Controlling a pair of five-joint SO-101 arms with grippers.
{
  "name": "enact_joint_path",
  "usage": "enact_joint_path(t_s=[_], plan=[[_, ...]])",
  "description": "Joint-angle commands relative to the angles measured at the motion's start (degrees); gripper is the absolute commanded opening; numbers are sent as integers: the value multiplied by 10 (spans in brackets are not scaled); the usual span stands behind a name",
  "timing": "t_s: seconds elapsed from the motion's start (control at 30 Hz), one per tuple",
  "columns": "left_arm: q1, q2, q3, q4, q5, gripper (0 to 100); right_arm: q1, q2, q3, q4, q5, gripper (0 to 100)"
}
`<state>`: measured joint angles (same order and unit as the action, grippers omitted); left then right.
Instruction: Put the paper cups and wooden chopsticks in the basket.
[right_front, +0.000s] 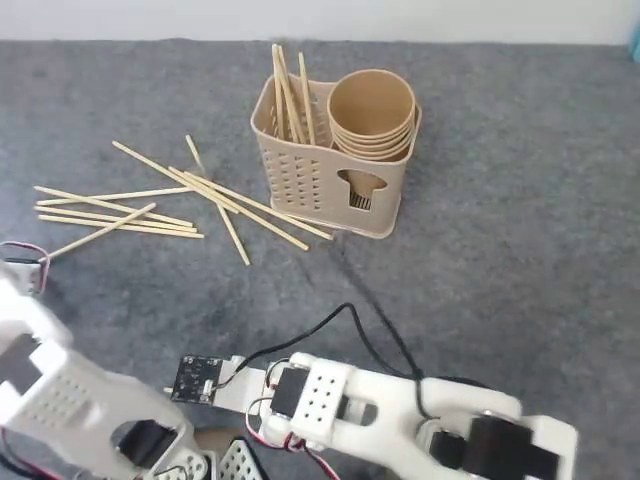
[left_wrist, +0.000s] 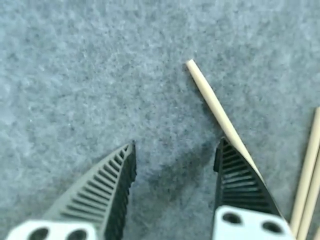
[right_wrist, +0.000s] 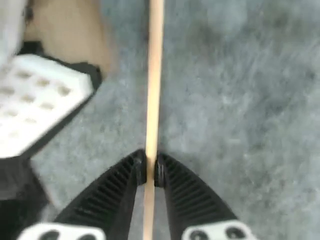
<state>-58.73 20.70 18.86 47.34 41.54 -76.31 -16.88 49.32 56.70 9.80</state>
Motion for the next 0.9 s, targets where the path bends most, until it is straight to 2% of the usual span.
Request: enact_joint_path(t_s=[0.0, 0.1, 0.2, 0.3, 0.4, 0.47, 0.6, 0.87], plan=[[2, 4, -15, -2, 6, 250, 51, -140, -36, 62, -4, 7], [2, 4, -15, -1, 6, 250, 113, -255, -36, 81, -4, 7], [3, 4, -10, -1, 6, 250, 175, -366, -36, 58, -5, 7], [3, 4, -8, -2, 5, 250, 233, -455, -33, -30, -11, 7], [3, 4, -8, -2, 5, 250, 279, -502, -25, -164, -73, 7], [3, 4, -7, -2, 5, 250, 299, -500, -23, -259, -105, 7], [3, 4, -7, -2, 5, 250, 323, -455, -25, -412, -108, 7], [3, 4, -7, -2, 4, 250, 403, -260, -47, -715, -106, 7]])
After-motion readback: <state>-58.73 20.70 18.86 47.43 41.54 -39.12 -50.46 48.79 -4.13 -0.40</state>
